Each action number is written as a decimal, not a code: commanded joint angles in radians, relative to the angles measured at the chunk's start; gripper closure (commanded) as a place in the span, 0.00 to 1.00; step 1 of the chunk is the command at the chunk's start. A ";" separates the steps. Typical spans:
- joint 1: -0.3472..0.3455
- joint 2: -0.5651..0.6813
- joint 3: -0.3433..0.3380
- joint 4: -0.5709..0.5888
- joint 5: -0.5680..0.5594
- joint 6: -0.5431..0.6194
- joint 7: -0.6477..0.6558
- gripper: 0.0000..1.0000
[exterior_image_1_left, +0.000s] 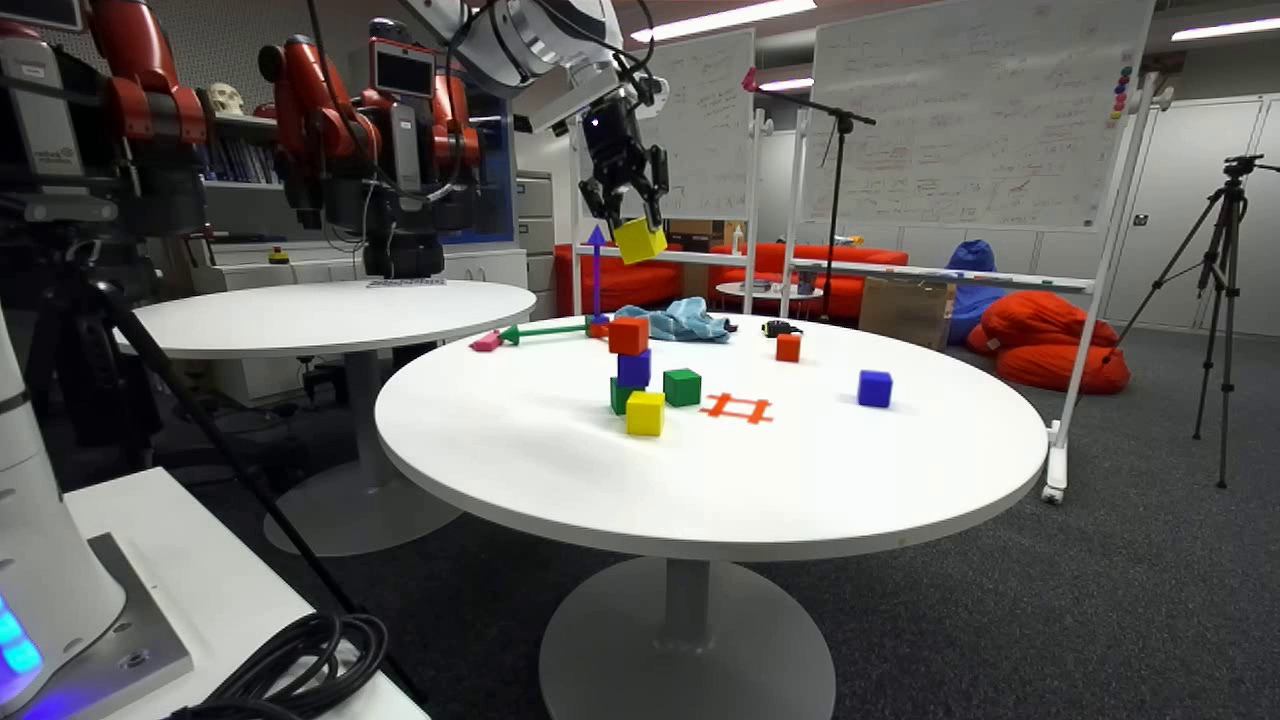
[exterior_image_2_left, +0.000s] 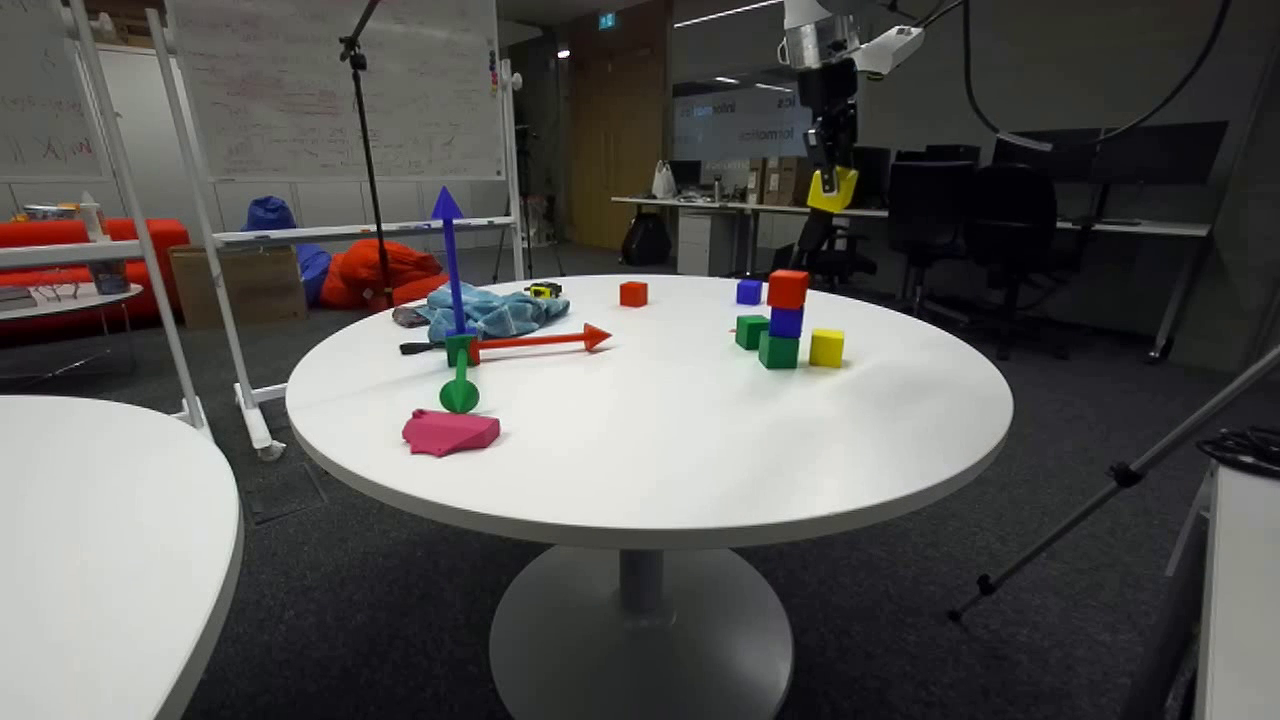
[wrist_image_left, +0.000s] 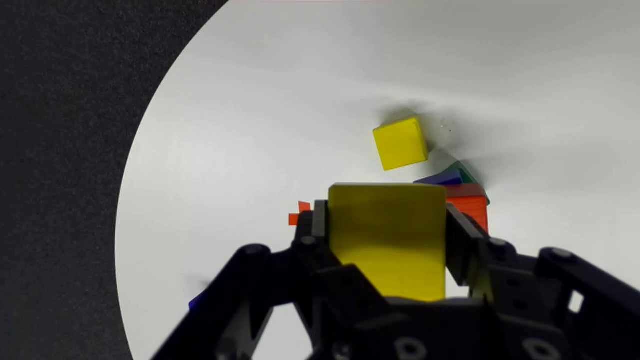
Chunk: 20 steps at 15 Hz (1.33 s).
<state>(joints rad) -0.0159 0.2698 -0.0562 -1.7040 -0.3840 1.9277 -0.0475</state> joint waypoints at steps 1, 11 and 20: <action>0.006 0.060 0.006 0.105 -0.001 -0.093 -0.067 0.69; 0.020 0.193 0.027 0.284 0.016 -0.203 -0.152 0.69; -0.040 0.207 0.052 0.269 0.179 -0.168 -0.319 0.69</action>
<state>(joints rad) -0.0178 0.4798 -0.0279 -1.4445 -0.2616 1.7700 -0.2955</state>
